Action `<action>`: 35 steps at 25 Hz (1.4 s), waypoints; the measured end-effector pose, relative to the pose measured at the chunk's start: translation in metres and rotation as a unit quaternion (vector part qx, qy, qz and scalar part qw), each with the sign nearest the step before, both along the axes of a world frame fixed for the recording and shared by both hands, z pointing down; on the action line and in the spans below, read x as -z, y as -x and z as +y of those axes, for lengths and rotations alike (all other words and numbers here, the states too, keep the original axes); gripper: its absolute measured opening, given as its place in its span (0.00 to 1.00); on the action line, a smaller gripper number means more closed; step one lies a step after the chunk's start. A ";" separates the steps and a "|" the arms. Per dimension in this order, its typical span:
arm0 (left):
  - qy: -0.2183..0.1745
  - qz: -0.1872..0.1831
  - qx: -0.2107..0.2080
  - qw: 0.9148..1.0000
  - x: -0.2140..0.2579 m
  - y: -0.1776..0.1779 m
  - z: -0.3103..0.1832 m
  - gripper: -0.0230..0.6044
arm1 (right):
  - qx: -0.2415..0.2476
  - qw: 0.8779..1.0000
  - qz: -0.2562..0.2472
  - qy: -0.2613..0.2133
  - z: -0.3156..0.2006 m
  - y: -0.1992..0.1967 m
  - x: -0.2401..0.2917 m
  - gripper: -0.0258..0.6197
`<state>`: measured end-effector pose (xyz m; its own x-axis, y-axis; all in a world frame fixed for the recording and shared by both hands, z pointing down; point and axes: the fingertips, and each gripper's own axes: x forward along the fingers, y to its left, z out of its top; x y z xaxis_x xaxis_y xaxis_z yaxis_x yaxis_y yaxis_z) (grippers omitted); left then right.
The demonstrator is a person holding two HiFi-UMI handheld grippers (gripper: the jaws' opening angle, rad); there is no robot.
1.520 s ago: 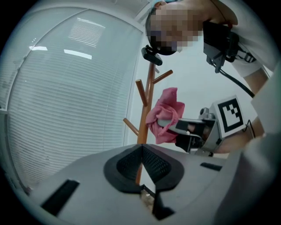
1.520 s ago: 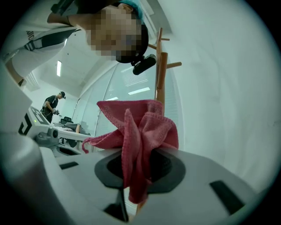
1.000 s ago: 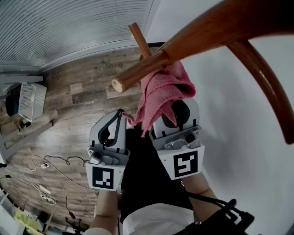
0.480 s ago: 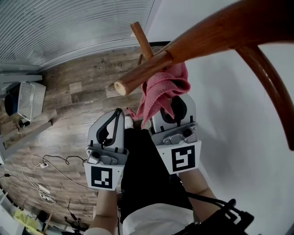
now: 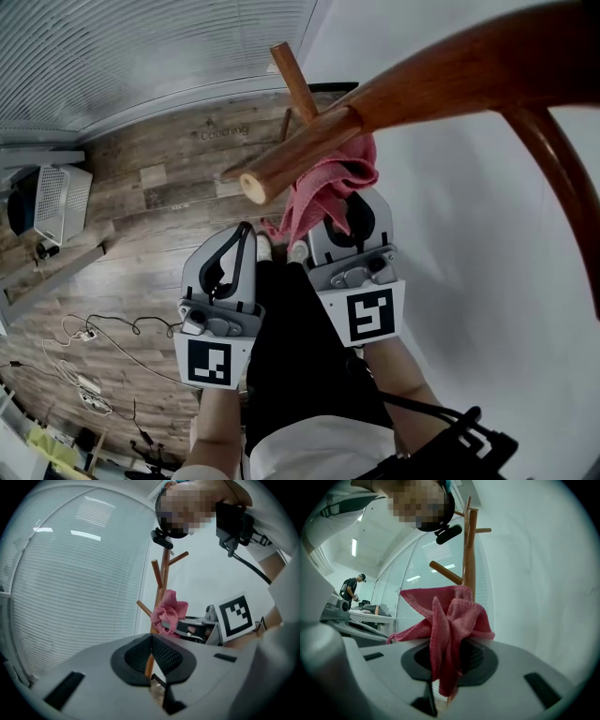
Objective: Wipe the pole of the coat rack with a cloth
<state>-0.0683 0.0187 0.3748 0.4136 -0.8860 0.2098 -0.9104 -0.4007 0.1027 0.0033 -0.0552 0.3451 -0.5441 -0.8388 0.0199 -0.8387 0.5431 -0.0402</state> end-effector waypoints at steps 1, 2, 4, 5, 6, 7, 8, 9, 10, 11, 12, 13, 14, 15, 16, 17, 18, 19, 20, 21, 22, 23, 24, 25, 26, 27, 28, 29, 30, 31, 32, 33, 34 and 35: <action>0.000 0.001 0.000 1.000 0.000 0.000 0.000 0.06 | 0.000 1.000 0.000 0.003 0.000 0.000 -0.002 0.17; 0.001 0.002 0.000 1.000 0.000 0.000 0.000 0.06 | -0.001 1.000 0.000 0.005 0.000 0.001 -0.005 0.17; 0.002 0.002 0.000 1.000 -0.001 0.000 0.000 0.06 | -0.001 1.000 0.000 0.012 0.000 0.001 -0.010 0.17; 0.002 0.002 0.000 1.000 -0.001 -0.001 0.000 0.06 | -0.001 1.000 0.001 0.015 0.000 0.001 -0.013 0.17; 0.002 0.002 0.000 1.000 0.000 0.000 -0.001 0.06 | -0.001 1.000 0.002 0.017 0.000 0.001 -0.015 0.17; 0.001 0.002 0.000 1.000 0.000 0.000 -0.001 0.06 | -0.001 1.000 0.003 0.019 -0.001 0.001 -0.017 0.17; 0.000 0.002 0.001 1.000 0.001 0.000 -0.002 0.06 | -0.001 1.000 0.004 0.021 -0.001 0.001 -0.019 0.17; 0.000 0.002 0.001 1.000 0.001 0.001 -0.002 0.06 | -0.001 1.000 0.004 0.022 -0.001 0.001 -0.021 0.17; 0.000 0.001 0.002 1.000 0.001 0.001 -0.002 0.06 | -0.001 1.000 0.005 0.024 0.000 0.000 -0.023 0.17; 0.000 0.000 0.002 1.000 0.001 0.001 -0.002 0.06 | -0.001 1.000 0.006 0.025 0.000 0.000 -0.024 0.17; -0.001 0.000 0.002 1.000 0.001 0.001 -0.003 0.06 | -0.001 1.000 0.006 0.026 0.000 0.000 -0.026 0.17; -0.002 0.000 0.002 1.000 0.001 0.002 -0.003 0.06 | 0.000 1.000 0.007 0.027 0.000 0.000 -0.027 0.17; -0.003 -0.001 0.002 1.000 0.002 0.001 -0.004 0.06 | 0.000 1.000 0.007 0.029 0.000 0.001 -0.029 0.17; -0.004 -0.001 0.001 1.000 0.002 0.001 -0.004 0.06 | 0.000 1.000 0.008 0.030 -0.001 0.001 -0.030 0.17; -0.005 -0.001 0.001 1.000 0.002 0.000 -0.005 0.06 | 0.001 0.999 0.009 0.032 -0.001 0.000 -0.032 0.17; -0.005 0.000 0.001 1.000 0.002 0.000 -0.005 0.06 | 0.001 0.999 0.010 0.033 -0.001 0.000 -0.034 0.17; -0.004 0.000 0.000 1.000 0.002 -0.001 -0.005 0.06 | 0.001 0.999 0.011 0.034 -0.001 0.000 -0.035 0.17; -0.004 0.001 0.000 1.000 0.002 -0.001 -0.004 0.06 | 0.001 0.999 0.012 0.036 -0.001 0.001 -0.037 0.17; -0.003 0.001 0.001 1.000 0.002 0.000 -0.003 0.06 | 0.001 0.999 0.013 0.037 0.000 0.001 -0.039 0.17; -0.003 0.002 0.001 1.000 0.002 0.000 -0.003 0.06 | 0.001 0.999 0.013 0.039 0.000 0.001 -0.040 0.17; -0.003 0.002 0.001 1.000 0.002 0.000 -0.003 0.06 | 0.002 0.999 0.014 0.040 0.000 0.002 -0.042 0.17; -0.003 0.002 0.000 1.000 0.002 0.000 -0.003 0.06 | 0.002 0.999 0.014 0.041 0.000 0.002 -0.043 0.17; -0.003 0.001 0.000 1.000 0.002 0.000 -0.003 0.06 | 0.002 0.999 0.015 0.042 -0.001 0.002 -0.045 0.17; -0.003 0.000 -0.001 1.000 0.002 0.000 -0.003 0.06 | 0.002 0.999 0.014 0.044 -0.001 0.001 -0.046 0.17; -0.003 -0.001 -0.002 1.000 0.002 -0.001 -0.003 0.06 | 0.003 0.999 0.014 0.045 -0.001 0.001 -0.048 0.17; -0.002 -0.001 -0.002 1.000 0.002 -0.002 -0.002 0.06 | 0.003 0.999 0.015 0.046 -0.001 0.000 -0.049 0.17; -0.003 0.000 -0.001 1.000 0.003 -0.002 -0.002 0.06 | 0.004 0.999 0.016 0.046 0.000 0.000 -0.050 0.17; -0.003 0.001 -0.001 1.000 0.003 -0.002 -0.002 0.06 | 0.004 0.999 0.018 0.048 0.000 0.000 -0.051 0.17; -0.003 0.001 -0.001 1.000 0.004 -0.002 -0.002 0.06 | 0.005 0.999 0.019 0.049 -0.001 0.001 -0.053 0.17; -0.003 0.001 -0.001 1.000 0.004 -0.001 -0.003 0.06 | 0.005 0.999 0.020 0.050 -0.002 0.002 -0.054 0.17; -0.003 0.000 -0.002 1.000 0.003 -0.001 -0.003 0.06 | 0.006 0.998 0.021 0.051 -0.002 0.002 -0.055 0.17; -0.003 -0.001 -0.003 1.000 0.003 -0.001 -0.003 0.06 | 0.007 0.998 0.021 0.052 -0.002 0.003 -0.056 0.17; -0.003 -0.001 -0.003 1.000 0.003 -0.002 -0.003 0.06 | 0.008 0.998 0.020 0.053 -0.002 0.003 -0.057 0.17; -0.004 -0.001 -0.003 1.000 0.003 -0.001 -0.003 0.06 | 0.008 0.998 0.019 0.053 -0.002 0.002 -0.056 0.17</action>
<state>-0.0668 0.0156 0.3716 0.4192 -0.8848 0.2034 -0.9079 -0.4075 0.0982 0.0009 -0.0577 0.4013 -0.5544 -0.8222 0.1288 -0.8321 0.5508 -0.0654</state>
